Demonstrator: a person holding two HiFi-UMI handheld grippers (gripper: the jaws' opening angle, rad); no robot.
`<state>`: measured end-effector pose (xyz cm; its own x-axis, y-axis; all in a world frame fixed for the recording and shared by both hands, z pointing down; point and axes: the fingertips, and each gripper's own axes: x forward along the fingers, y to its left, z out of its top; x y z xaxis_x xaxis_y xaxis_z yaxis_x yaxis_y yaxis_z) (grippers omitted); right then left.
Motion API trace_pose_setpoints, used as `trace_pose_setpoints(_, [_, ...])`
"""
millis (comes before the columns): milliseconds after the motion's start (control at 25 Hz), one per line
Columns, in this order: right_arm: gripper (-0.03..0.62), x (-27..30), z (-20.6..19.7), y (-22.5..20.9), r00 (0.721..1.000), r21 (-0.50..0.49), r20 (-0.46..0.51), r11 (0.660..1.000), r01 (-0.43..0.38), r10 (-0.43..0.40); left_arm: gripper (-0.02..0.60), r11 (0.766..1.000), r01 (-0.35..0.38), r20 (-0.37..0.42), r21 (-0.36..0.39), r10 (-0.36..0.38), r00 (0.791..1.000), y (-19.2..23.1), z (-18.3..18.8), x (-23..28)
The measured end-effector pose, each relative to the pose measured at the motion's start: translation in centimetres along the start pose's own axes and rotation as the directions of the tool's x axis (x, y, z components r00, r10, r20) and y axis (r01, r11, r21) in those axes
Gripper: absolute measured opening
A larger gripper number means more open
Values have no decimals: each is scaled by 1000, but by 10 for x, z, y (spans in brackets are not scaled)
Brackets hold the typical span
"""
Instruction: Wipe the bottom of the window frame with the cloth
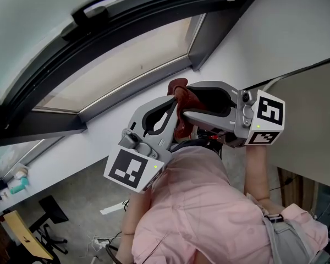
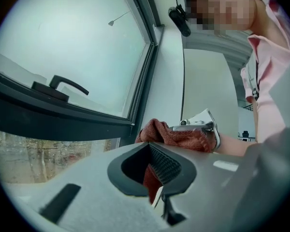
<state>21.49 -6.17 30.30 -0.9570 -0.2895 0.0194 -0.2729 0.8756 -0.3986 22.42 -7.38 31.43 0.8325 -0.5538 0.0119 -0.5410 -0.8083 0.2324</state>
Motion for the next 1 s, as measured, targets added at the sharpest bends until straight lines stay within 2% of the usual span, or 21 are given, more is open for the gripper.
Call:
trace_pose_setpoints(80, [154,-1,1,-1,1000,7,5,1000,2,-2,-6,1000,-2,0,-4,2,1000,0,0,-1])
trace_pose_setpoints(160, [94,-2,2,-3,1000,7,12,1000,15,-16,-6,1000,-6,17,-12,6,1000,1,3,-1])
trace_pose_setpoints(240, [74,-2,3,-5,999,15,20,1000,27,-28,-6,1000,-6,11,-6,6,1000,2,2,-3])
trace_pose_setpoints(520, [65,-1,5,-11,998,26,14,997,68,-68,-5,1000,-5,-9,-9,5,1000,5,-3,-6])
trace_pose_setpoints(640, [66,-1,4,-20,994,2,3,994,112,-112,-5,1000,-9,10,-14,9,1000,10,0,-9])
trace_pose_setpoints(840, [66,-9,12,-31,985,-9,42,986,167,-166,-5,997,-78,17,-2,78,997,26,1,-22])
trace_pose_setpoints(1000, [66,-14,18,-36,983,-11,70,985,172,-171,-5,989,-143,-3,-38,143,990,39,-11,-41])
